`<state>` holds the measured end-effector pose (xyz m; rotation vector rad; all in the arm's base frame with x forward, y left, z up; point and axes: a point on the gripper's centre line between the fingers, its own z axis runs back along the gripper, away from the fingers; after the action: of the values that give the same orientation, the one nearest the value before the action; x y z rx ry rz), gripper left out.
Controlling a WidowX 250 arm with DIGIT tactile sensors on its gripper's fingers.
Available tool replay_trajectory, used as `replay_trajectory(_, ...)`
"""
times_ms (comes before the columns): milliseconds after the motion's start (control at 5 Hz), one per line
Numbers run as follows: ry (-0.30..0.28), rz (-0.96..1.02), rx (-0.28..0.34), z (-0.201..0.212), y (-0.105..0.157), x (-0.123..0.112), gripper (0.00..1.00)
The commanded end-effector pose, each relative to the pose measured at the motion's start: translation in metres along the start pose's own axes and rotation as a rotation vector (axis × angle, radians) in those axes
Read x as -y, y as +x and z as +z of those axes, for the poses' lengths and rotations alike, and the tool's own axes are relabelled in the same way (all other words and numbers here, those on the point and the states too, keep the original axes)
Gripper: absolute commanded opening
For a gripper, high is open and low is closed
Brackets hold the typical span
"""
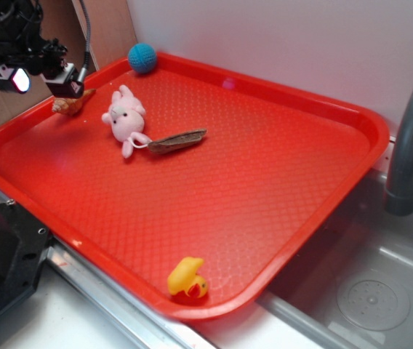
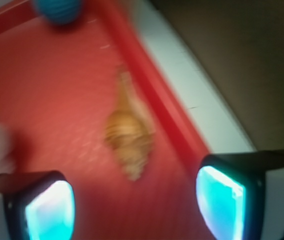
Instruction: Grab the shell.
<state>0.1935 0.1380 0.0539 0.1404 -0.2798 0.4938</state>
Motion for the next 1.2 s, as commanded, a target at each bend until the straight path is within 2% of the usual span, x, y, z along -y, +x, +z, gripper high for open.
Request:
replay_trajectory(0, 0.018, -0.051, 0.000, -0.017, 0.008, -0.003, 1.00)
replay_trajectory(400, 0.007, -0.048, -0.030, -0.029, 0.018, -0.011, 1.00)
replay_trajectory(600, 0.005, -0.037, -0.028, -0.035, 0.018, -0.007, 0.00)
replay_trajectory(1000, -0.004, -0.069, -0.008, -0.032, 0.013, -0.002, 0.00)
